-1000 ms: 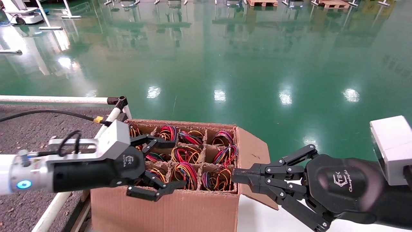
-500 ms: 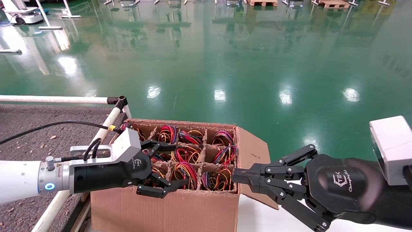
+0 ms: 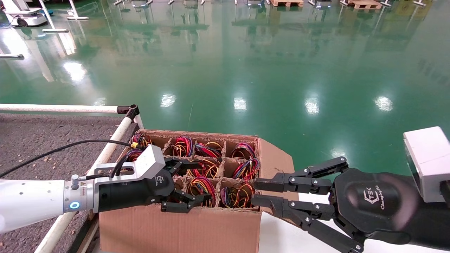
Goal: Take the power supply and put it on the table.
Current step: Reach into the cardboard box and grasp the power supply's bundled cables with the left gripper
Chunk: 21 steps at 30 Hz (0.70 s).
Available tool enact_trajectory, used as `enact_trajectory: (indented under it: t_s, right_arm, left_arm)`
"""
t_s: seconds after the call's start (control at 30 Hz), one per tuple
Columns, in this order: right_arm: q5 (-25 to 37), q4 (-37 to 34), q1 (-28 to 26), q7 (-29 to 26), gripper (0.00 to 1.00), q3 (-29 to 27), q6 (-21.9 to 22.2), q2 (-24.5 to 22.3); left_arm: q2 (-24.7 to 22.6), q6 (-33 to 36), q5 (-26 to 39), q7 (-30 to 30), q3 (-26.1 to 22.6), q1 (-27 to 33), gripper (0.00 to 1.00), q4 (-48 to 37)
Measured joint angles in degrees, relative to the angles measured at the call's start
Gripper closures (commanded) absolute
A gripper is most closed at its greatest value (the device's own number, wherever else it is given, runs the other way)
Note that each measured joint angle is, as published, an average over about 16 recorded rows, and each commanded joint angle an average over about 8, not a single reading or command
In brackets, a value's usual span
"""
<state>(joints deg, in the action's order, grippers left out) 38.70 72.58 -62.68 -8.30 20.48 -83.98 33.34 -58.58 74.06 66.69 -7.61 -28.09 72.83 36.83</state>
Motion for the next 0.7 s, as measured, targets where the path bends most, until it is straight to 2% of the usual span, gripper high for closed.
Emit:
enact_trajectory:
  t_s: [0.7]
  right_arm:
    - [-0.01, 0.0, 0.0, 0.01, 0.0, 0.01, 0.01, -0.01]
  left_arm:
    - [-2.97, 1.64, -1.24, -5.15, 0.5, 0.57, 1.0, -11.44]
